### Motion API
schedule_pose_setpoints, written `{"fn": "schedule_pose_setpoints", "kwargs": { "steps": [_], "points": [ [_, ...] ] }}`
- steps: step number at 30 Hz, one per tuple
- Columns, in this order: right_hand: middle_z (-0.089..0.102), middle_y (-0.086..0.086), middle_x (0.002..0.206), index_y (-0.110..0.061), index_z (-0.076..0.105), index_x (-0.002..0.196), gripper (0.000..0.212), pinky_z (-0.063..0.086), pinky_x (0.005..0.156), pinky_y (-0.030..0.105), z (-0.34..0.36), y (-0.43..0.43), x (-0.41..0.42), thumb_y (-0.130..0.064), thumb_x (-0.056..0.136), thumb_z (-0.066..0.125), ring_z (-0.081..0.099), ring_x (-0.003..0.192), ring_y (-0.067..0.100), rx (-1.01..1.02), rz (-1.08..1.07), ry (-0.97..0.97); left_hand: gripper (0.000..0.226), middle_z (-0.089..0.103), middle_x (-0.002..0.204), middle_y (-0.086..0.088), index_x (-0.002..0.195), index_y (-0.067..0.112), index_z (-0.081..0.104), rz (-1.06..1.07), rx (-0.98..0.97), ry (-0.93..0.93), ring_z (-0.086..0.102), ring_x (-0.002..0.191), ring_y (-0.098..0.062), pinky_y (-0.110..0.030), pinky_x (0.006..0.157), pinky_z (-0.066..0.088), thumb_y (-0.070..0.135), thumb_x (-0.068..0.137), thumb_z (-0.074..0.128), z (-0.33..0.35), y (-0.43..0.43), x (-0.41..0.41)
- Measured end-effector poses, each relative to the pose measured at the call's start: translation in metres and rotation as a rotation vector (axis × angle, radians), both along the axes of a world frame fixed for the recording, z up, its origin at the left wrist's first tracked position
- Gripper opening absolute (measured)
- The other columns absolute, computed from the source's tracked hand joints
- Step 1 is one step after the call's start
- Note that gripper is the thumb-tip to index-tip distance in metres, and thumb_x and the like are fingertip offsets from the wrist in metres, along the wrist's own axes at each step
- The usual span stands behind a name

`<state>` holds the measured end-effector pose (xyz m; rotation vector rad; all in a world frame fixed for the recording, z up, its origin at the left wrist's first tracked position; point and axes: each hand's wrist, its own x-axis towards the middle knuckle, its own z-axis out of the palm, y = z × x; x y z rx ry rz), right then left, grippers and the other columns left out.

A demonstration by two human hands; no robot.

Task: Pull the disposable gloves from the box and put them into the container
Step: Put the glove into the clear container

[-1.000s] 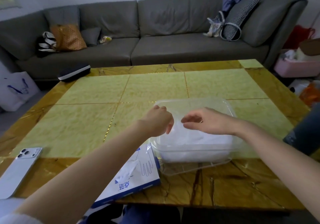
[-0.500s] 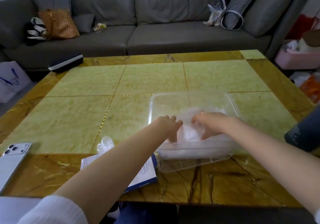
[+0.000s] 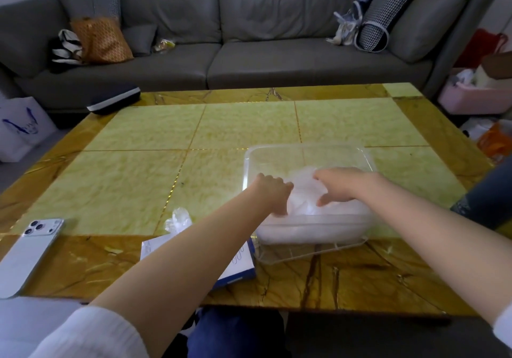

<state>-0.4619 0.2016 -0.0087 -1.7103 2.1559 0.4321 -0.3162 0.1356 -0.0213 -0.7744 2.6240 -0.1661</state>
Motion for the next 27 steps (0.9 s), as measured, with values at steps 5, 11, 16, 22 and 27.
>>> {"fn": "schedule_pose_setpoints", "kwargs": {
  "steps": [5,11,16,22,27],
  "points": [
    [0.042,0.007,0.141,-0.013,0.036,0.139,0.051,0.034,0.102,0.035,0.022,0.015,0.035,-0.028,0.094,0.054,0.036,0.131,0.023,-0.43,0.029,-0.162,0.044,0.043,0.138,-0.001,0.137,0.018,0.039,0.058,-0.094,0.563,0.04,0.127,-0.021,-0.035,0.109,0.024,0.024,0.094,0.048,0.029,0.014,0.045],
    [0.057,0.01,0.114,-0.003,0.056,0.115,0.027,0.039,0.097,0.025,0.016,0.025,0.109,0.003,0.089,0.052,0.053,0.11,0.023,-0.959,0.267,-0.293,0.036,0.046,0.129,0.001,0.128,0.019,0.046,0.331,-0.103,0.802,0.045,0.117,-0.019,-0.03,0.1,0.028,0.015,0.092,0.047,0.016,0.037,0.144],
    [0.058,0.006,0.107,-0.005,0.058,0.11,0.027,0.046,0.08,0.019,0.001,0.026,0.177,0.007,0.086,0.052,0.058,0.097,0.019,-0.933,0.478,-0.326,0.036,0.045,0.129,0.0,0.129,0.019,0.043,0.548,-0.037,0.739,0.044,0.118,-0.019,-0.028,0.098,0.03,0.018,0.093,0.048,-0.01,0.054,0.205],
    [0.036,0.003,0.141,-0.013,0.035,0.14,0.044,0.037,0.1,0.033,-0.024,0.029,0.216,-0.024,0.098,0.045,0.037,0.129,0.021,-0.486,0.323,-0.345,0.047,0.039,0.138,-0.002,0.136,0.02,0.036,0.654,0.138,0.671,0.037,0.128,-0.022,-0.034,0.102,0.034,0.03,0.093,0.05,-0.035,0.068,0.23],
    [0.042,0.004,0.135,-0.013,0.041,0.132,0.052,0.04,0.094,0.035,-0.04,0.042,0.218,-0.036,0.09,0.06,0.041,0.124,0.021,-0.332,0.308,-0.318,0.05,0.04,0.141,-0.001,0.139,0.016,0.036,0.668,0.192,0.712,0.035,0.13,-0.019,-0.028,0.104,0.029,0.03,0.093,0.049,-0.057,0.078,0.236]
  ]
}}
